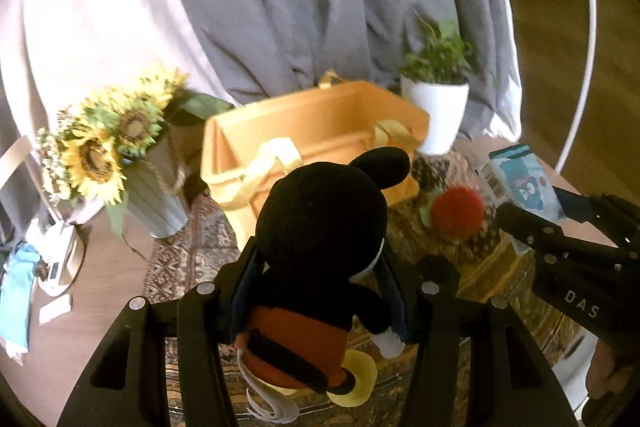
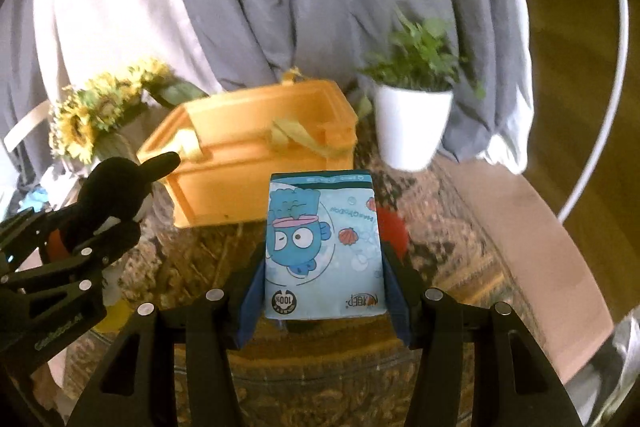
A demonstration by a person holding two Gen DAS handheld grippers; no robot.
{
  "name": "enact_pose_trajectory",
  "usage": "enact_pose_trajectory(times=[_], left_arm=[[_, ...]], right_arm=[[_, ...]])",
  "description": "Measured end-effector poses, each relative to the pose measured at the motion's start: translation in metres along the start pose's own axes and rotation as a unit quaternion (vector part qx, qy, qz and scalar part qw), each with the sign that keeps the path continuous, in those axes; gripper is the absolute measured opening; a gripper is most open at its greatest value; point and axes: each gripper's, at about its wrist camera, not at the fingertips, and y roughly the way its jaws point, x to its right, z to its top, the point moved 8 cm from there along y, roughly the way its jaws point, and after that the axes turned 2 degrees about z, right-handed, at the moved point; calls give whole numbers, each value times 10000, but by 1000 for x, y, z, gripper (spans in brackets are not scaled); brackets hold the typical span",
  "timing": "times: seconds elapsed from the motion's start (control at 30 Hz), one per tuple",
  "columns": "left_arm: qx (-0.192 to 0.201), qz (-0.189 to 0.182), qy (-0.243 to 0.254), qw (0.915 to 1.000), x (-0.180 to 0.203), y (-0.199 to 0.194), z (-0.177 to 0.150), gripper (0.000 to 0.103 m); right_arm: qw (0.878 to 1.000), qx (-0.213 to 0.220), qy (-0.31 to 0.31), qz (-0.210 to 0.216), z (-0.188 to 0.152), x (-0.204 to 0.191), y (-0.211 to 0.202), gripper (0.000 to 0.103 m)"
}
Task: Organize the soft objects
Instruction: 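Lift the plush and tissue pack and carry both over the crate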
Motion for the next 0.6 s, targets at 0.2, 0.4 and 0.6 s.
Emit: enact_pose_trajectory(times=[0.2,0.4,0.6], left_arm=[[331,275,-207,9989,-10,-13,22,54],[625,486,-312,9964,-15,-22,45,54],[945,700,-292,9926,-22,-26,72,54]], right_arm=[[9992,281,-148,259,31,-3,-3,54],[9963,646,-346,451,64,-7,-8,54],[9923,965,-497,600,94,-10,-10,54]])
